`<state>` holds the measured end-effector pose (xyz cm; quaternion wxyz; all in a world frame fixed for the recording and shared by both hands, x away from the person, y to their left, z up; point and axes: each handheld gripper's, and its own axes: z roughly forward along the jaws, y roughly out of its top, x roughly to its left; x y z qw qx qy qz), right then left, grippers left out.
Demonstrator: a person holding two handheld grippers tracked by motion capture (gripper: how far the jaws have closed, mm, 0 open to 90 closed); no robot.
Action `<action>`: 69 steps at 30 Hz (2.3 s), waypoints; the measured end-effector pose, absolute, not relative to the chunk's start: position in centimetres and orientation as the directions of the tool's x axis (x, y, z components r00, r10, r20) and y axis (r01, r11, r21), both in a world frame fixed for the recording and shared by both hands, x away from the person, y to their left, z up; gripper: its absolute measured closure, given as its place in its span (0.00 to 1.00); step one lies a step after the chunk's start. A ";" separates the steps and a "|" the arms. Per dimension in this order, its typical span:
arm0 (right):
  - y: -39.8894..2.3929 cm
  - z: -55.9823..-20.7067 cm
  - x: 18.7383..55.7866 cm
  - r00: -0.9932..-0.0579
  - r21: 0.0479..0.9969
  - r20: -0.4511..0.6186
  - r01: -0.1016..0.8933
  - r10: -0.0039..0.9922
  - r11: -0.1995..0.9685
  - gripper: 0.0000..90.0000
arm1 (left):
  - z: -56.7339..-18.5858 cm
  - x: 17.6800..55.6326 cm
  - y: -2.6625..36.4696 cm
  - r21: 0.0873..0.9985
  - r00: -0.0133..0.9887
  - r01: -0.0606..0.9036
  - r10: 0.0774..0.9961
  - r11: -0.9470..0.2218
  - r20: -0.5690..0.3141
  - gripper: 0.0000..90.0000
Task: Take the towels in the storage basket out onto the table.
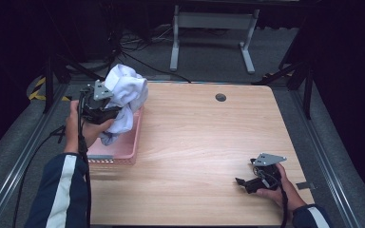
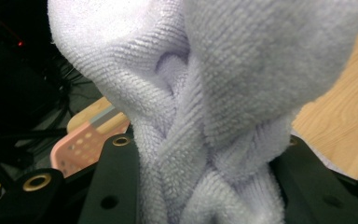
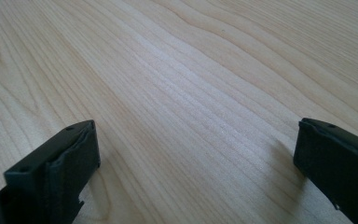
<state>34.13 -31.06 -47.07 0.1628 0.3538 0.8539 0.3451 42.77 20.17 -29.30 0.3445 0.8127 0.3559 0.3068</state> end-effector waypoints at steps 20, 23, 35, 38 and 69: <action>-31.1 -47.1 34.1 -0.697 0.705 -0.036 0.490 0.716 0.512 0.01 | -30.3 41.0 7.2 0.752 0.802 0.206 0.548 -0.626 0.236 0.68; -31.1 -47.1 34.1 -0.697 0.705 -0.035 0.491 0.716 0.512 0.01 | -32.1 40.2 4.1 0.736 0.850 0.181 0.480 -0.653 0.217 0.68; -31.1 -47.1 34.1 -0.696 0.704 -0.033 0.493 0.717 0.511 0.01 | -37.6 40.0 1.0 0.715 0.895 0.230 0.432 -0.660 0.110 0.42; -31.1 -47.1 34.1 -0.698 0.704 -0.033 0.492 0.715 0.512 0.01 | -37.6 39.5 1.5 0.736 0.896 0.237 0.435 -0.634 0.086 0.29; -24.5 -45.2 42.0 -0.765 0.712 -0.078 0.406 0.639 0.573 0.32 | -44.1 33.2 5.3 0.704 0.922 0.238 0.384 -0.669 0.054 0.80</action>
